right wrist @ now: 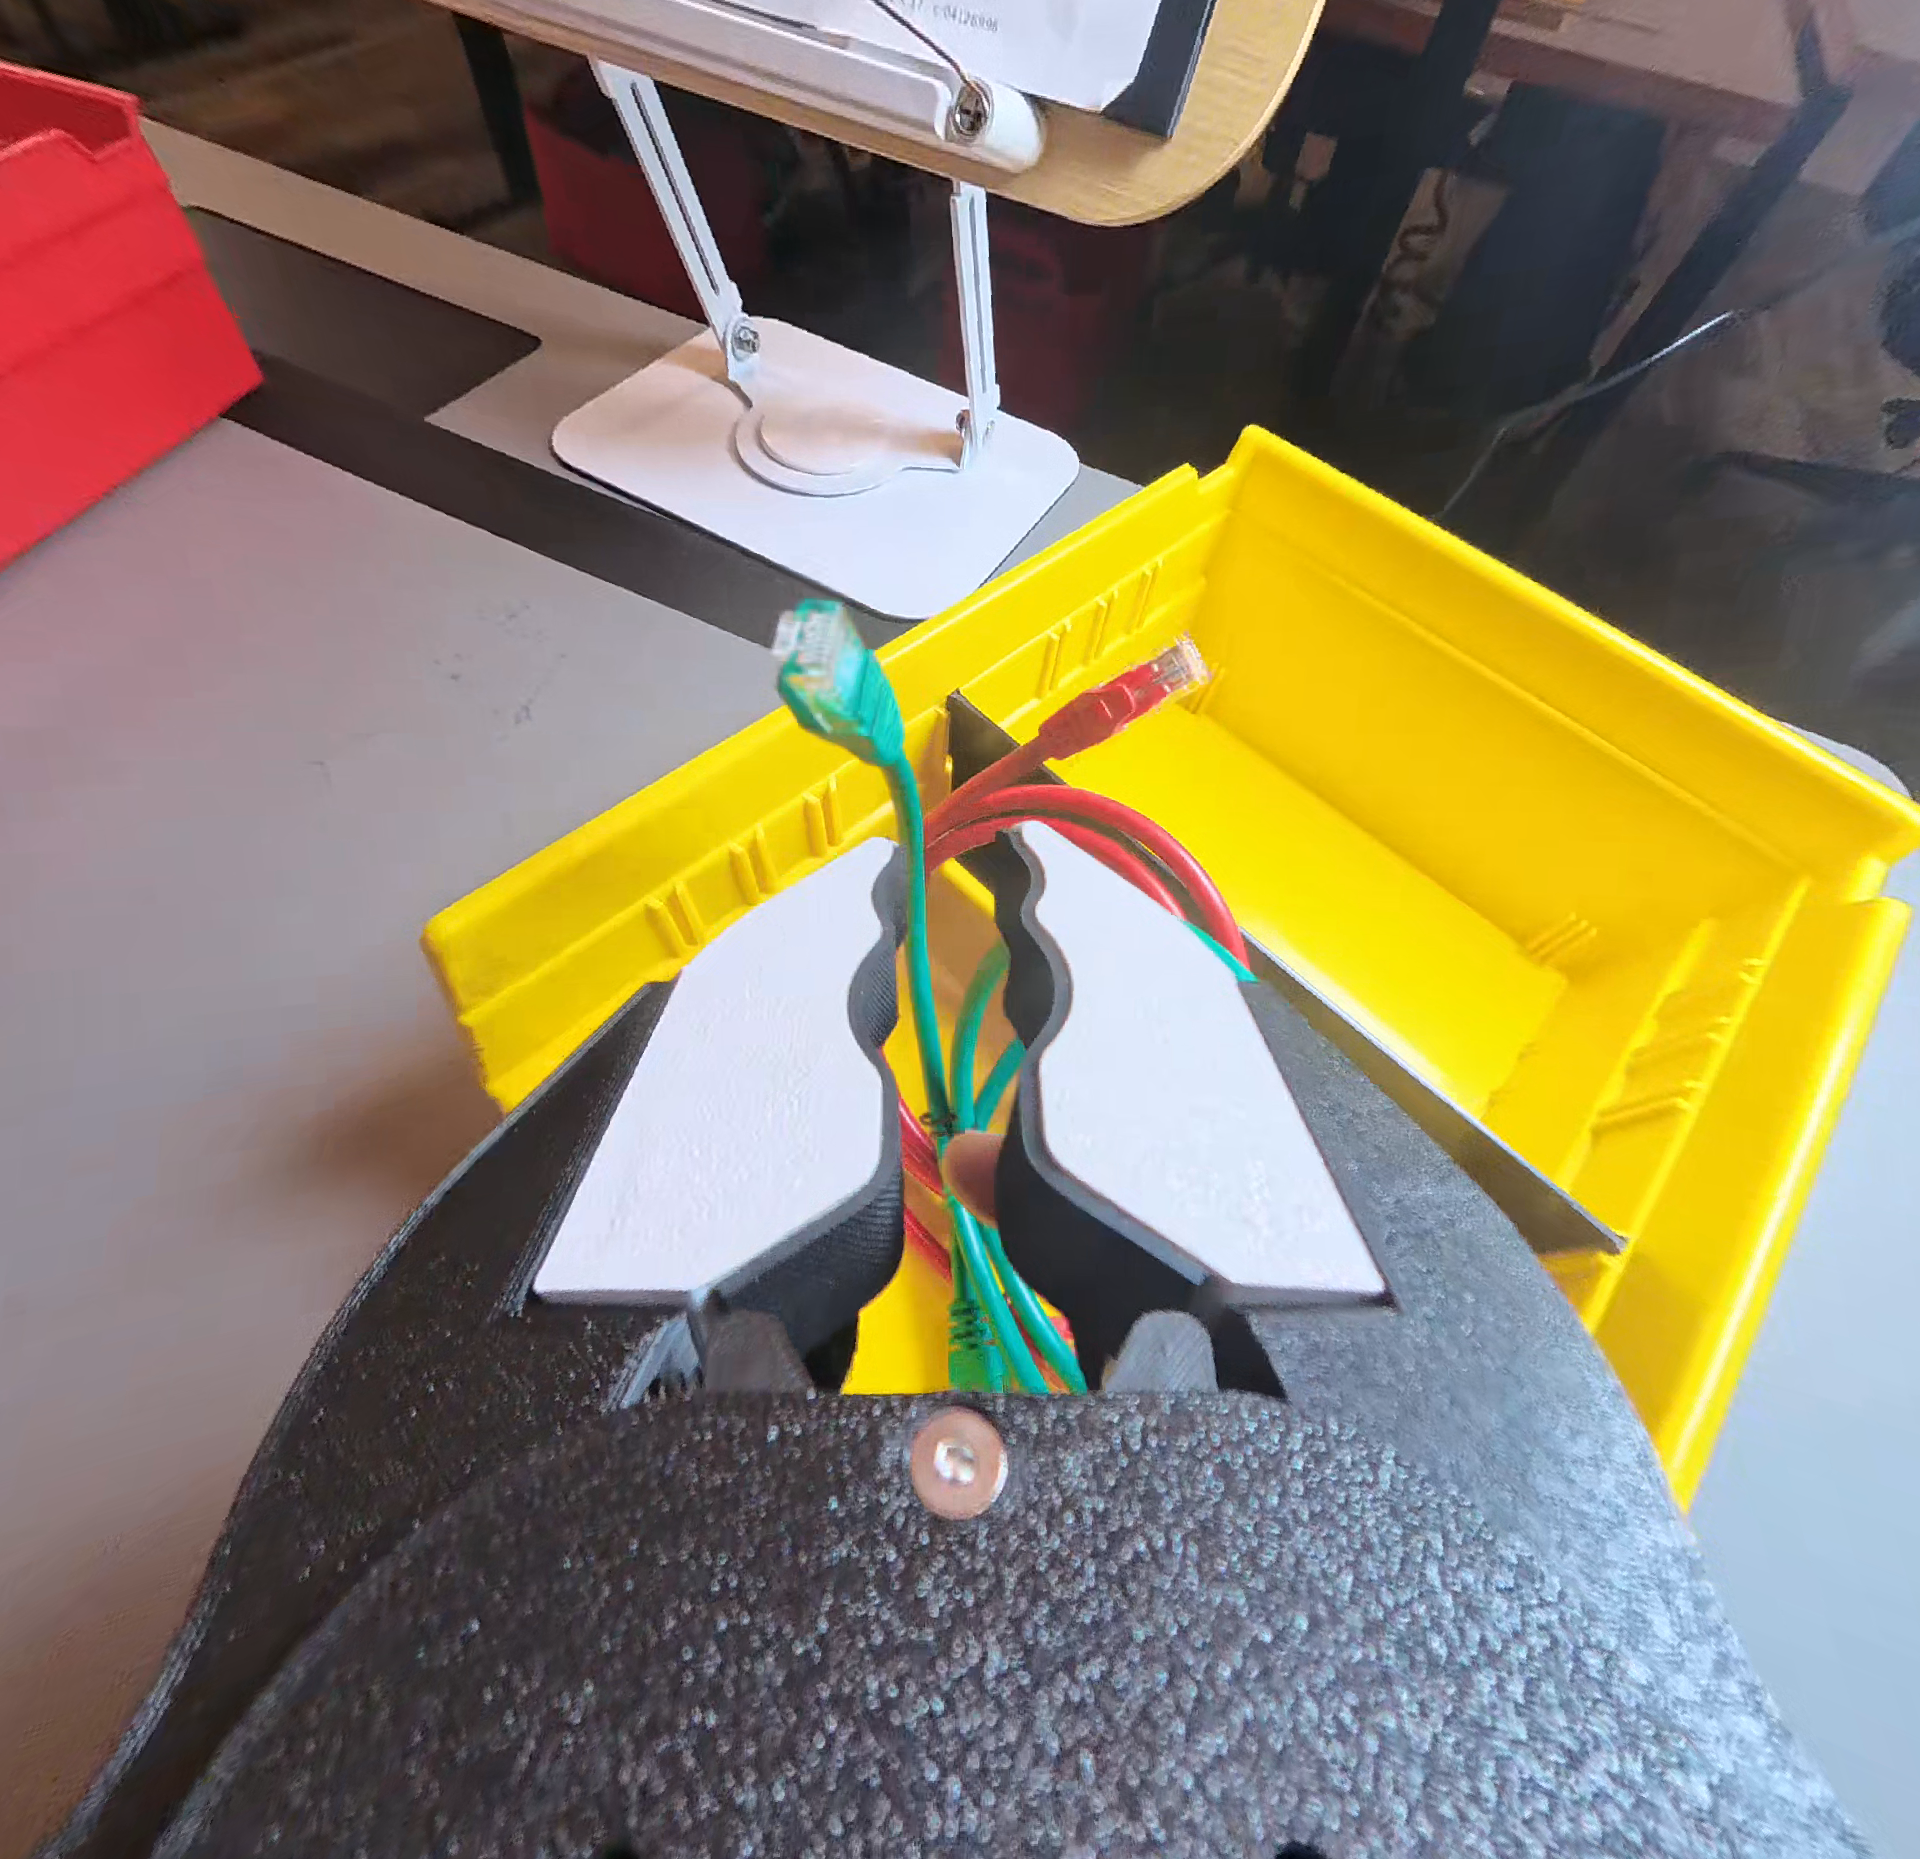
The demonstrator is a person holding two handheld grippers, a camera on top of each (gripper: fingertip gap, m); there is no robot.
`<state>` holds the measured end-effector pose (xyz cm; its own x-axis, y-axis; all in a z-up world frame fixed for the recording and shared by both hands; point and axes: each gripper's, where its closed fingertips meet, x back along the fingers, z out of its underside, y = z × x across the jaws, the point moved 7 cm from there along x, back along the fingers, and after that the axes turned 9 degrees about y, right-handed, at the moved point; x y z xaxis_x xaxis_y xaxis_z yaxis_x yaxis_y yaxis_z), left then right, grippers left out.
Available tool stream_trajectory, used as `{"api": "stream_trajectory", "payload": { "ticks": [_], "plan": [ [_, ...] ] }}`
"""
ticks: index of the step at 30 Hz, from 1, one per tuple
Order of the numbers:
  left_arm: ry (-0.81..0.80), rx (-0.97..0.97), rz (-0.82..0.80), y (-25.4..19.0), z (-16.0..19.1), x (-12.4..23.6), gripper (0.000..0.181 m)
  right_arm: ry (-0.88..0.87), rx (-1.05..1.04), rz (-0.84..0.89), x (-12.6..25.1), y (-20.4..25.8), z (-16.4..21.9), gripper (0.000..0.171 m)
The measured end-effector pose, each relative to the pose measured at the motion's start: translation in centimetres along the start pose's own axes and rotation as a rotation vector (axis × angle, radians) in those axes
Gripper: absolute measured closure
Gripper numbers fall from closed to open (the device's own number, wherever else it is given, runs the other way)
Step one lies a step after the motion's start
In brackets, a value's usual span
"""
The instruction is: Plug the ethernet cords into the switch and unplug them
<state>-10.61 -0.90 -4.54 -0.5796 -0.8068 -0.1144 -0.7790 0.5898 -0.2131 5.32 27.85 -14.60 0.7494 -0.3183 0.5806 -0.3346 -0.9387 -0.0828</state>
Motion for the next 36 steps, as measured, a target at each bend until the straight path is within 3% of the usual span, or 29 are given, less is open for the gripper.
{"api": "stream_trajectory", "payload": {
  "ticks": [3, 6, 9, 12, 16, 22, 23, 25, 26, 31, 36],
  "plan": [
    [0.018, -0.007, 0.002, -0.1, 0.1, -0.2, 0.154, -0.046, 0.001, -0.008, 0.9, 0.1, -0.7, 0.148],
    [0.087, -0.014, -0.001, -0.1, 0.5, -0.5, 0.152, -0.210, 0.041, -0.083, 3.9, 1.5, -3.2, 0.145],
    [0.268, 0.005, -0.016, 0.4, 1.9, -1.1, 0.153, -0.342, 0.170, -0.249, 7.7, 5.3, -5.7, 0.144],
    [0.531, 0.011, -0.059, 1.0, 4.4, -1.6, 0.153, -0.376, 0.443, -0.358, 10.7, 10.7, -6.9, 0.141],
    [0.856, -0.035, -0.113, 1.4, 7.8, -1.6, 0.153, -0.178, 0.833, -0.341, 10.7, 17.4, -5.3, 0.131],
    [1.055, -0.105, -0.068, 0.6, 9.6, -1.3, 0.153, 0.156, 1.092, -0.288, 4.5, 22.5, -1.6, 0.126],
    [1.091, -0.130, -0.055, 0.3, 9.7, -1.1, 0.153, 0.187, 1.119, -0.272, 3.6, 22.8, -1.1, 0.128],
    [1.139, -0.189, -0.065, 0.0, 9.8, -0.7, 0.153, 0.200, 1.141, -0.280, 2.4, 23.4, -0.5, 0.150],
    [1.122, -0.207, -0.083, 0.1, 9.4, -0.5, 0.153, 0.188, 1.137, -0.310, 2.2, 23.7, -0.4, 0.160],
    [0.818, -0.201, -0.088, 0.7, 5.5, 1.0, 0.142, -0.021, 0.928, -0.512, 2.5, 23.5, -1.9, 0.162],
    [0.314, -0.100, -0.008, 1.1, 0.1, 4.3, 0.129, -0.296, 0.613, -0.694, 3.5, 20.6, -4.0, 0.162]
  ]
}}
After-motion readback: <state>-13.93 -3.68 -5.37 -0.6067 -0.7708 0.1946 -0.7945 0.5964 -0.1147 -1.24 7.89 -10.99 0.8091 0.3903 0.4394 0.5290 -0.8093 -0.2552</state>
